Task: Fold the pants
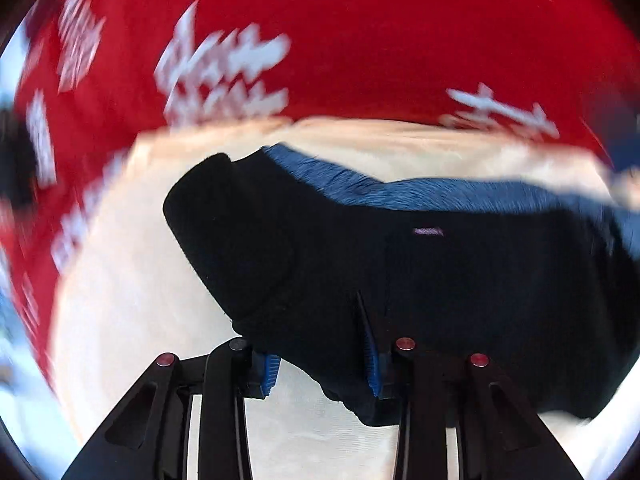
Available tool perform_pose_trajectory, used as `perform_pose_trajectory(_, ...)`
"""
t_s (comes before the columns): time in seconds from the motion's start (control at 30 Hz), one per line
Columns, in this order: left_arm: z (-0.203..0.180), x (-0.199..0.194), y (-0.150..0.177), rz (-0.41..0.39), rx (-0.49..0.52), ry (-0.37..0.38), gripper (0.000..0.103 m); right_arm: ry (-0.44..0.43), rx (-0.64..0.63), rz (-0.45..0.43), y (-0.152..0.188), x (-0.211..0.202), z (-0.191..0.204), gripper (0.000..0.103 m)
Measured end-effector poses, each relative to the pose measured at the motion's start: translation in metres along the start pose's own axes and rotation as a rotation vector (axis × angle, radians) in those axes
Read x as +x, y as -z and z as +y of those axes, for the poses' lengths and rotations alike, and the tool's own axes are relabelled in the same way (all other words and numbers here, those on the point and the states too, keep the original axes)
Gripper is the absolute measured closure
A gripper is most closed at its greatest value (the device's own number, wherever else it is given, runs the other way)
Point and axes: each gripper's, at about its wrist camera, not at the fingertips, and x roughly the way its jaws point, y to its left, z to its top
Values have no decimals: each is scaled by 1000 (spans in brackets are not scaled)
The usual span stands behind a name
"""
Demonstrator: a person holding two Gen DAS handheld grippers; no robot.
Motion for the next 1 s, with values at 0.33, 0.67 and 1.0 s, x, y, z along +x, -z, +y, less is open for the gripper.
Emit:
perform_pose_trajectory(0.33,-19,-5,8,-44,150,-77,68,-184,-204,298,-90,83,119,23)
perform_pose_trajectory(0.67,-36,-34,2,-93,185,-78,68,-44,-256,411,-83,135,140,85)
perform_pose_trajectory(1.0,-100,-133,-39,-232,230,46,67,-369,-114,128,-47,2,59,85)
